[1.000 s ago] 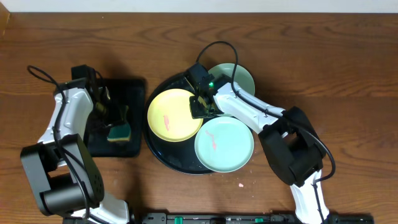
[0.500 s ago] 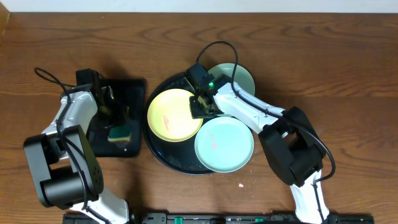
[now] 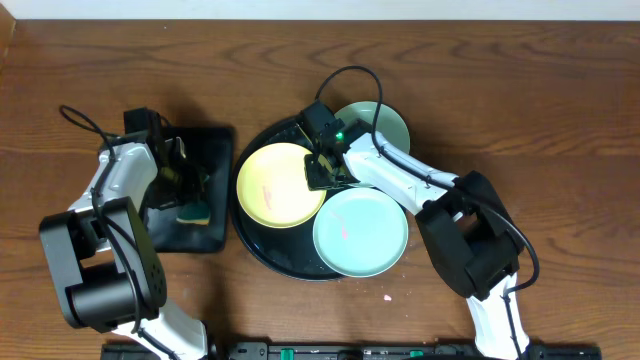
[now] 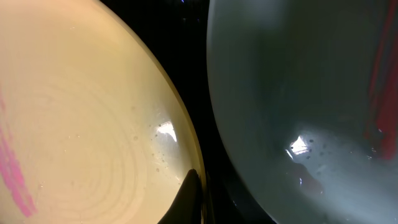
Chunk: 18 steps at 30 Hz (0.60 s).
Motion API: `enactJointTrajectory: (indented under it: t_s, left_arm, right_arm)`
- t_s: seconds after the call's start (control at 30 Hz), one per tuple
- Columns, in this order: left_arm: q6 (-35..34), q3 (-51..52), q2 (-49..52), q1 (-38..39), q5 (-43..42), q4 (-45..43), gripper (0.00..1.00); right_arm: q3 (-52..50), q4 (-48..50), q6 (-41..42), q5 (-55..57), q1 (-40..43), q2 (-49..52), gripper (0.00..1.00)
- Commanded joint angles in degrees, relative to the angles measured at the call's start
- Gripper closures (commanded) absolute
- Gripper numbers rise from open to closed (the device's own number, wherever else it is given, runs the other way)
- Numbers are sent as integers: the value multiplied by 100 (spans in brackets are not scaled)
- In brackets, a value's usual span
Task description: Clean dirty plates on tray and stack at the side
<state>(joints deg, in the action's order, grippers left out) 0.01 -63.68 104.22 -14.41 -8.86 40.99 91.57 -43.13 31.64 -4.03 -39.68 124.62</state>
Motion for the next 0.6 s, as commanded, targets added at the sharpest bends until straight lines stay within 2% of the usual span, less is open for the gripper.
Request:
enactJointTrajectory:
  t_s: [0.0,0.2,0.33,0.47,0.57]
  left_arm:
    - [17,-420,-511,-24,177,332,93]
    - [-118,-448,-1478,-24,179,527,92]
    - [-260,-448,-1714,136,168,518,93]
    - [-538,-444,-1676,872,-15,428,93]
    - [-1228,-442,-1530,1502,-9,164,93]
  right_arm:
    - [52,4,2,74,-22,133,99]
    - [52,4,2,74,-22,133,99]
    - [52,7,2,70,-22,133,99]
    - [52,9,2,55,-15,133,99]
    - [52,9,2,55,-15,133,99]
